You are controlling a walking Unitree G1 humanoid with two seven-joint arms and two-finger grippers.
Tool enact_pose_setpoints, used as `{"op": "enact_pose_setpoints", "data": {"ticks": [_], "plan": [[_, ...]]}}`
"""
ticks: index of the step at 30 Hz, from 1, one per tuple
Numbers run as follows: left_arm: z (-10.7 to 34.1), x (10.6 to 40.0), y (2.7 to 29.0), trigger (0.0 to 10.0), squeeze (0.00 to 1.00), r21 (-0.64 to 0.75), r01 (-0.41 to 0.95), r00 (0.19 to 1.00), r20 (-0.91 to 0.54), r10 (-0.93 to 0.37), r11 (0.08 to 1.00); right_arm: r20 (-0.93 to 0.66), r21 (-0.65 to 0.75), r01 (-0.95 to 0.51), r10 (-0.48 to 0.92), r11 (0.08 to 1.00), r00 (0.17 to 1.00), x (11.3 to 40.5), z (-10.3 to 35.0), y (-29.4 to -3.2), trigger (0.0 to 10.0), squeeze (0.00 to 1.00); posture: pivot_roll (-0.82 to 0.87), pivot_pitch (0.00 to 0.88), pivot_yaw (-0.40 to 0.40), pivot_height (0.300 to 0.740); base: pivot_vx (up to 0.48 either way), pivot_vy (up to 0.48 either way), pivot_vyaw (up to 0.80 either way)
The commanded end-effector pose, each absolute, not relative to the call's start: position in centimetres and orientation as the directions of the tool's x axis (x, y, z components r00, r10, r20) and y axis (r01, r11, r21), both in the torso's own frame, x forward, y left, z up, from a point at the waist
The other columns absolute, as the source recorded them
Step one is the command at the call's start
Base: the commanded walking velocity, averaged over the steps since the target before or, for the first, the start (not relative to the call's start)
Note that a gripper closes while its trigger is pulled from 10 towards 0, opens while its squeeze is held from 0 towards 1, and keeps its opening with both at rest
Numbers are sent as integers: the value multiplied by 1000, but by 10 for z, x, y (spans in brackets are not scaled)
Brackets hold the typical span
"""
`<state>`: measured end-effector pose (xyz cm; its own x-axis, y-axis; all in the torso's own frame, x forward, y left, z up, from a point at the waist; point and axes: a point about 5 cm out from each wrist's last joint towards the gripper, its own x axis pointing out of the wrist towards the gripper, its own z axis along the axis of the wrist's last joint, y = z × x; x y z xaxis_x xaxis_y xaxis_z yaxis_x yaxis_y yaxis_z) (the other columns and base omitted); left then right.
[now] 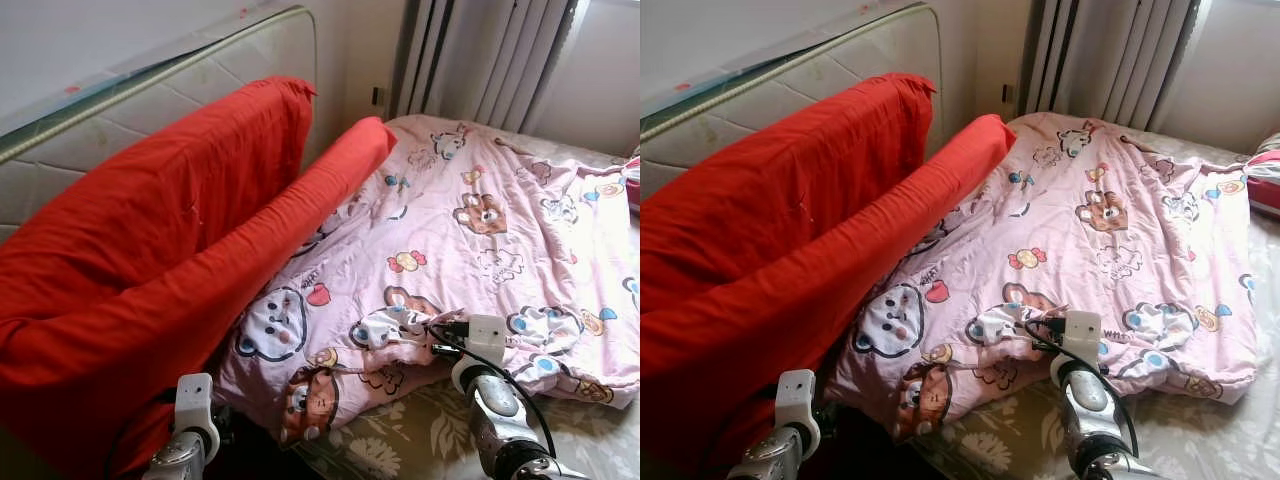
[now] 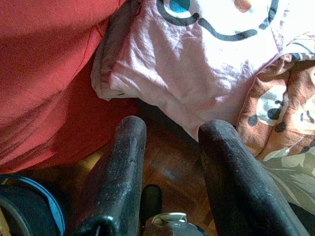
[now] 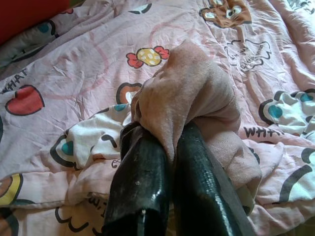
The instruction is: Clean up the room
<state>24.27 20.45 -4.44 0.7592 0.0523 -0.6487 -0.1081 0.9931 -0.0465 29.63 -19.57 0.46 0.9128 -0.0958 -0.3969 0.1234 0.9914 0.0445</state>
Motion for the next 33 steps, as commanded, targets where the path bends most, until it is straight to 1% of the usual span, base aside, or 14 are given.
{"op": "enact_pose_setpoints", "data": {"ticks": [1, 8, 14, 20, 25, 29, 33], "plan": [[-49, 236, 208, 10000, 0, -33, -107, 737, -674, 57, 994, -403, 47, 132, -102, 990, 909, 294, 3, -197, 10000, 0, 3, 0, 1, 740, 0, 0, 0], [-52, 233, 207, 10000, 0, -29, -99, 726, -686, 52, 995, -430, 46, 148, -114, 988, 895, 289, -3, -199, 10000, 0, 2, 0, 1, 740, 0, -246, 0], [-52, 232, 206, 10000, 0, -28, -95, 725, -687, 49, 995, -438, 33, 139, -111, 990, 892, 288, -4, -198, 10000, 0, 2, 0, -1, 740, 0, -338, -718], [-51, 234, 207, 10000, 0, -30, -94, 729, -682, 49, 995, -423, 29, 132, -107, 991, 900, 289, -3, -197, 10000, 0, 1, 0, -1, 740, 0, -361, 0], [-50, 235, 207, 10000, 0, -30, -98, 732, -679, 51, 995, -424, -11, 62, -61, 998, 903, 289, -4, -190, 10000, 0, 2, 0, -4, 740, 0, -355, 0], [-50, 235, 207, 10000, 0, -30, -98, 732, -679, 52, 995, -429, -3, 62, -57, 998, 901, 287, -6, -188, 10000, 0, 1, 0, -4, 740, 0, -311, 0], [-50, 235, 208, 10000, 0, -34, -107, 732, -679, 55, 994, -447, 15, 37, -27, 999, 894, 283, -10, -184, 10000, 0, 3, 0, -5, 740, 0, 0, 0]]}}
